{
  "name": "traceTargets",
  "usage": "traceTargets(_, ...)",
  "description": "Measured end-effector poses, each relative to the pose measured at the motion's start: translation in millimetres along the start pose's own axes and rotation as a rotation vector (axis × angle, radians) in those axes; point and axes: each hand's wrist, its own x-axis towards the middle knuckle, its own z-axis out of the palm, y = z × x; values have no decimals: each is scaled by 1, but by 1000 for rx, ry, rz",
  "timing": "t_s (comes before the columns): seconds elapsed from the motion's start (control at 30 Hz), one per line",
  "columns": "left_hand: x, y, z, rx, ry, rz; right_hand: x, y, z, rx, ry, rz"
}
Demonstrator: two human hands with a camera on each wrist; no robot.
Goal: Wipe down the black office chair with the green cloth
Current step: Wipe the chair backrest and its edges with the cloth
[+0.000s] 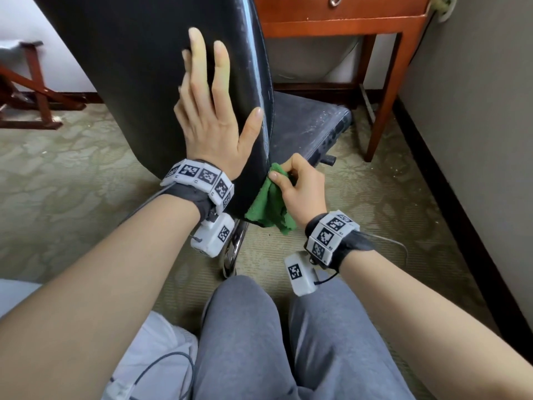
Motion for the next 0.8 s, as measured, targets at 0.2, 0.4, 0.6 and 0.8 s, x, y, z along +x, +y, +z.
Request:
traceTargets(0.2, -1, -1, 2, 24, 8, 10, 17, -28, -5, 23, 36, -93)
traceTargets(0.4, -1, -8, -1, 47, -22, 54, 33, -43, -16, 50, 25, -159)
traceTargets(0.6, -1, -6, 4, 29, -5, 46, 24, -29, -4, -49, -18, -127)
traceTargets(0.8, -1, -6, 2, 10, -12, 50, 45, -56, -18, -47, 31, -277)
